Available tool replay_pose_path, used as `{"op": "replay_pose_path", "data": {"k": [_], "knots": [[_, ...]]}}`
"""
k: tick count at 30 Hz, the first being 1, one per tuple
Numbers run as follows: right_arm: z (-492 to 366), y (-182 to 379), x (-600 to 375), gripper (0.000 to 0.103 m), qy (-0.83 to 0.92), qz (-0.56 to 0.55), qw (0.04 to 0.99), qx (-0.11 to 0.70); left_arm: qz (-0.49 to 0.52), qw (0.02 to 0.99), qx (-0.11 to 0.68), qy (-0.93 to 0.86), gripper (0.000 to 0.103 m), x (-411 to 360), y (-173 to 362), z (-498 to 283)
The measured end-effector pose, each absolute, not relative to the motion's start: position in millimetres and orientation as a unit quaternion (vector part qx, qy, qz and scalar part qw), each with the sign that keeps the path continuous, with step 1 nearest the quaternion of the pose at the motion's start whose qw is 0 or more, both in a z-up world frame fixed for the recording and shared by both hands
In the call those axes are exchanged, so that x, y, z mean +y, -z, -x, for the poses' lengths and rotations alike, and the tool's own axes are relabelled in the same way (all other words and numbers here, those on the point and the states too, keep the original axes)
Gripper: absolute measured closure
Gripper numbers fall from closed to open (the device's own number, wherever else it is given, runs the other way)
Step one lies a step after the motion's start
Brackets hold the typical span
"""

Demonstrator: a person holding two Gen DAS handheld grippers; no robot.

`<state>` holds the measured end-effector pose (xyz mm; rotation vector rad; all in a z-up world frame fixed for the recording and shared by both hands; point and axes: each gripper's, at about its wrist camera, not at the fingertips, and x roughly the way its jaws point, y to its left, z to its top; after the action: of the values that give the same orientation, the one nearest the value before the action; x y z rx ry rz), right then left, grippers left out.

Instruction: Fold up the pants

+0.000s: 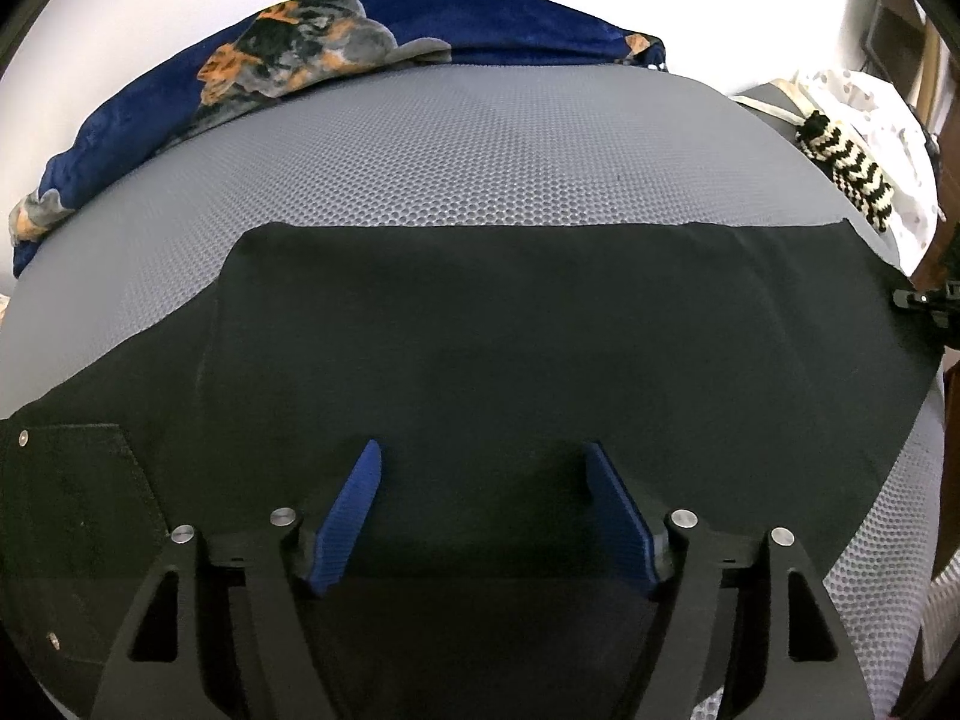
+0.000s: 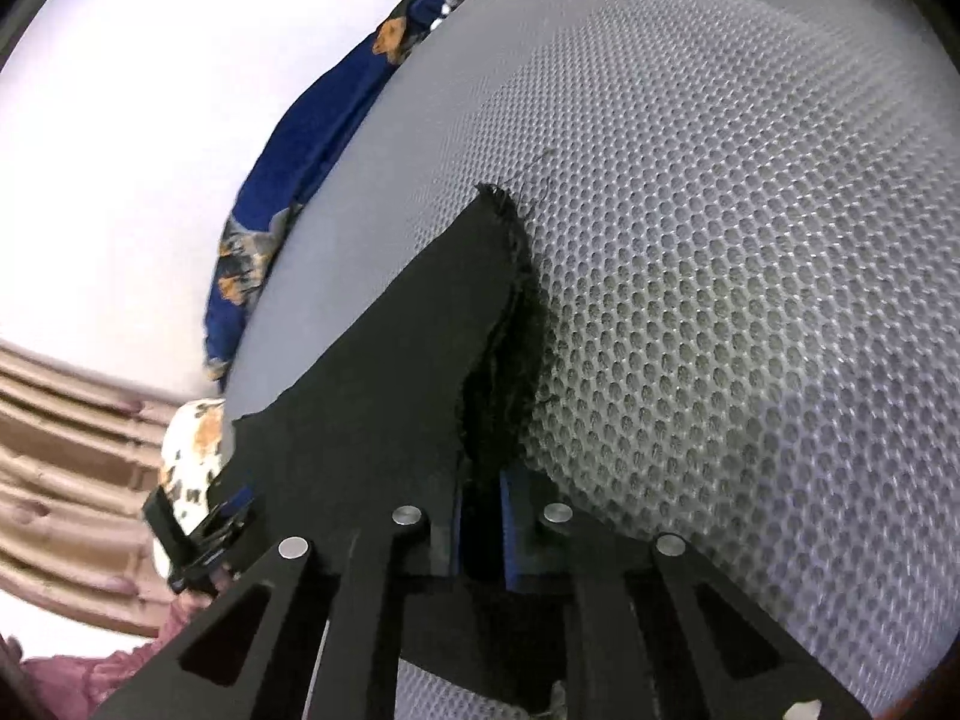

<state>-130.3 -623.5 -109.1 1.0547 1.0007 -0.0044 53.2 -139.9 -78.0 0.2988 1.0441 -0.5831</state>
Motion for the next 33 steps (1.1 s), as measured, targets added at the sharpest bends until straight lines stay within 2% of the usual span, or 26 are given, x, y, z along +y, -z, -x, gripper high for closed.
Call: {"op": "replay_pose_path", "data": {"k": [7, 17, 33], "knots": [[114, 71, -594, 0.094, 0.0, -0.482, 0.763, 0.431, -0.118, 0.817, 0.494, 0.274, 0.03, -136, 74, -57], [61, 34, -536, 0.094, -0.039, -0.462, 0.767, 0.444, -0.068, 0.834, 0.48, 0.264, 0.03, -93, 52, -62], [-58, 56, -349, 0.094, -0.169, -0.38, 0.735, 0.536, -0.014, 0.847, 0.47, 0.25, 0.03, -18, 31, -63]]}}
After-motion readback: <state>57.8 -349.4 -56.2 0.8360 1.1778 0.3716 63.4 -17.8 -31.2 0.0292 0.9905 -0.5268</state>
